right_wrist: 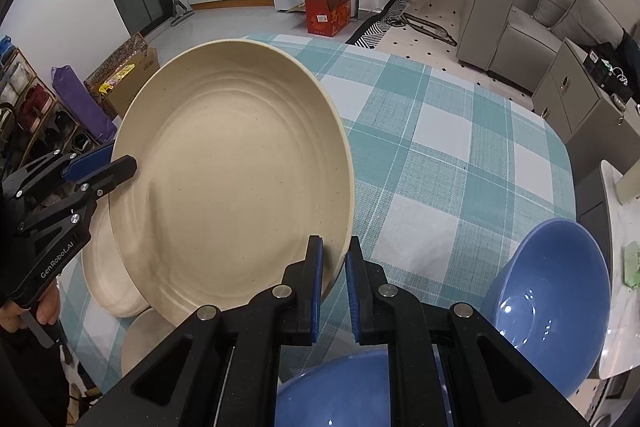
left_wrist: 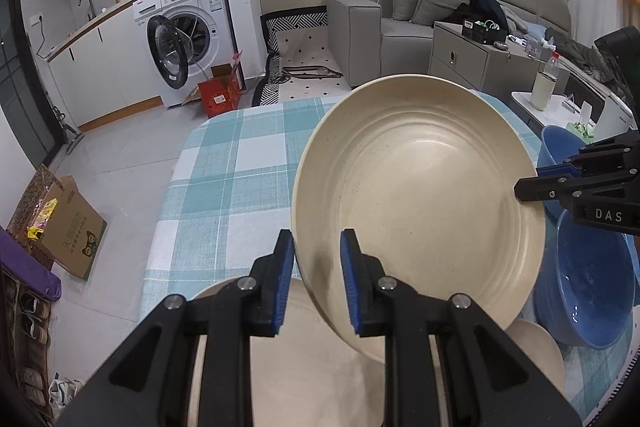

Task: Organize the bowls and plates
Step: 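Lift the cream plate with both grippers and carry it over another plate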

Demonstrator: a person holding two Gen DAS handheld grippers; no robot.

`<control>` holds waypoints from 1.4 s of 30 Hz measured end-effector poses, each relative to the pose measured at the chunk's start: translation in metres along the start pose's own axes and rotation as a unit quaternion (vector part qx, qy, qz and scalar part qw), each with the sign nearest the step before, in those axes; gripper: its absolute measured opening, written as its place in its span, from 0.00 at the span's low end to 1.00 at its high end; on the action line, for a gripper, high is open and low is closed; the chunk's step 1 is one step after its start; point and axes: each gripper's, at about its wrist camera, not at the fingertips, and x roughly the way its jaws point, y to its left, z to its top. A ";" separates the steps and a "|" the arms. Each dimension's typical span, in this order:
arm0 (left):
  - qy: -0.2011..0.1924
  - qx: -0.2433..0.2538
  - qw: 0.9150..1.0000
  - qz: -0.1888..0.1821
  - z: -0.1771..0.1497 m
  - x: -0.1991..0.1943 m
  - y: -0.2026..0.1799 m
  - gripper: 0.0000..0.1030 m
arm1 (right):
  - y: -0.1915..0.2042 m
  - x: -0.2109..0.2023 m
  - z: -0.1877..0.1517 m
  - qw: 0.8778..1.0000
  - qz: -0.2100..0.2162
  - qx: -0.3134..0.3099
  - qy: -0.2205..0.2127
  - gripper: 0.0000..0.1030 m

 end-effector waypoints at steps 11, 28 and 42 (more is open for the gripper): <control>-0.010 -0.013 1.000 -0.002 -0.016 -0.023 0.007 0.21 | 0.024 -0.022 -0.017 1.000 -0.004 -0.014 -0.009 0.11; -0.018 -0.026 0.999 -0.003 -0.051 -0.054 0.017 0.21 | 0.059 -0.037 -0.055 0.999 0.001 -0.040 -0.016 0.11; -0.011 -0.019 1.000 -0.009 -0.073 -0.061 0.008 0.21 | 0.069 -0.046 -0.088 0.999 0.003 -0.048 -0.021 0.11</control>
